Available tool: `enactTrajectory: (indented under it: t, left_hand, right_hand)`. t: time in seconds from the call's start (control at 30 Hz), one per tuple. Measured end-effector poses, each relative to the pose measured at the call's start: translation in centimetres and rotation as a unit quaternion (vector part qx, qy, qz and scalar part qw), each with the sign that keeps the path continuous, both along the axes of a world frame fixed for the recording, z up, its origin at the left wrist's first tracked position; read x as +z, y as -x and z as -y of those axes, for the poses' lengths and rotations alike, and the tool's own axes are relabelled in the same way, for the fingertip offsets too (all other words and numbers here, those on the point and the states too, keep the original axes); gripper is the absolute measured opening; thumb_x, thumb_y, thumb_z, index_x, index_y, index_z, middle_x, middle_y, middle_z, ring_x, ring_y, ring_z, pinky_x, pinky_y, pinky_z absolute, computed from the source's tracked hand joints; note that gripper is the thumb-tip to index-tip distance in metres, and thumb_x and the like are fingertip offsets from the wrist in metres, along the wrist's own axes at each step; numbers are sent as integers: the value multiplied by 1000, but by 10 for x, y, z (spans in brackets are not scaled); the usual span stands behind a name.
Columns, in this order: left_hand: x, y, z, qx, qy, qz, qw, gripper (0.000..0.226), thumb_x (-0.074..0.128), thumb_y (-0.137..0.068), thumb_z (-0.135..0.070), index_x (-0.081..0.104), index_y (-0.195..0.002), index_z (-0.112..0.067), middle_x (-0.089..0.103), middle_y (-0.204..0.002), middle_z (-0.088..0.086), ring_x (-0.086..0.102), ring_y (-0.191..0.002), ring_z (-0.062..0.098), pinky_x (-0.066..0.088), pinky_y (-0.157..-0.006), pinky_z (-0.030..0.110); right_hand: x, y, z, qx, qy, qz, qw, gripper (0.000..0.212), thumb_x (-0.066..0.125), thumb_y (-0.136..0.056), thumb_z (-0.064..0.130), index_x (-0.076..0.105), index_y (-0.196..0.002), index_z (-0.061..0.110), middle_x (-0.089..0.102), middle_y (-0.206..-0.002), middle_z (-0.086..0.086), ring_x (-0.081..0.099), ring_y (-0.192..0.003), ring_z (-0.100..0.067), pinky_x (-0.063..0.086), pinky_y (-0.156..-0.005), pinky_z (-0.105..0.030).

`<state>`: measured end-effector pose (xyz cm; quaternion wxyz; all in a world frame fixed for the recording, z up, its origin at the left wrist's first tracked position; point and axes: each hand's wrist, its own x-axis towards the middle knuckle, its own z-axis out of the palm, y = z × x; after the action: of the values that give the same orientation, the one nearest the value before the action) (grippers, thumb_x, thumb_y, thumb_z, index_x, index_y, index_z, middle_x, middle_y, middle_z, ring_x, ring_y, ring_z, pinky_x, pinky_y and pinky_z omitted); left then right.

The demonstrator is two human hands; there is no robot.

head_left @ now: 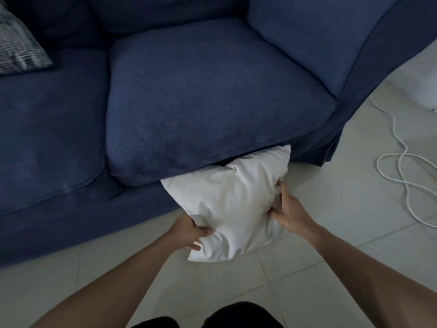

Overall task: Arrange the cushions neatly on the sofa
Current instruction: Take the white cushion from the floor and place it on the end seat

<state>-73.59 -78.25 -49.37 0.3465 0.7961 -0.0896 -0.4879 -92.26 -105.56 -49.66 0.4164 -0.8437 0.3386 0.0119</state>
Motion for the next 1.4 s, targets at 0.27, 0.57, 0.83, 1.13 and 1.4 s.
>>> enactTrajectory:
  t: [0.27, 0.57, 0.83, 1.13, 1.4]
  left_hand:
    - [19, 21, -22, -15, 16, 29, 999, 58, 92, -83, -17, 65, -133, -7, 73, -119, 11, 75, -101, 22, 70, -73, 40]
    - [122, 46, -48, -41, 40, 55, 997, 72, 92, -78, -22, 60, -142, -13, 71, -125, 5, 73, -106, 23, 70, -73, 40]
    - [283, 34, -42, -49, 59, 83, 994, 78, 92, -80, -23, 54, -148, -20, 66, -132, 0, 70, -110, 19, 70, -70, 41]
    - [447, -65, 10, -42, 37, 121, 991, 60, 89, -82, -26, 57, -132, -21, 73, -107, -4, 77, -85, 19, 69, -65, 36]
    - [520, -169, 64, 12, 43, 150, 988, 65, 88, -86, -22, 50, -138, -23, 67, -119, -2, 77, -91, 27, 70, -67, 45]
  right_hand:
    - [29, 37, -27, -10, 3, -6, 1000, 87, 70, -95, 15, 20, -164, 32, 66, -128, -6, 64, -105, -21, 49, -99, -34]
    - [139, 76, -65, -38, 14, -24, 999, 86, 71, -95, 10, 24, -165, 24, 64, -110, -1, 59, -82, -9, 43, -84, -27]
    - [303, 66, -51, -27, 15, -30, 999, 87, 72, -94, 12, 23, -165, 27, 59, -95, 14, 62, -81, -6, 43, -70, -17]
    - [443, -36, 21, 25, 18, 6, 1000, 87, 72, -94, 18, 22, -163, 33, 54, -145, 9, 56, -115, -11, 45, -99, -32]
    - [511, -160, 90, 81, 45, 42, 995, 86, 73, -96, 24, 21, -162, 37, 57, -147, 9, 58, -130, -17, 46, -109, -37]
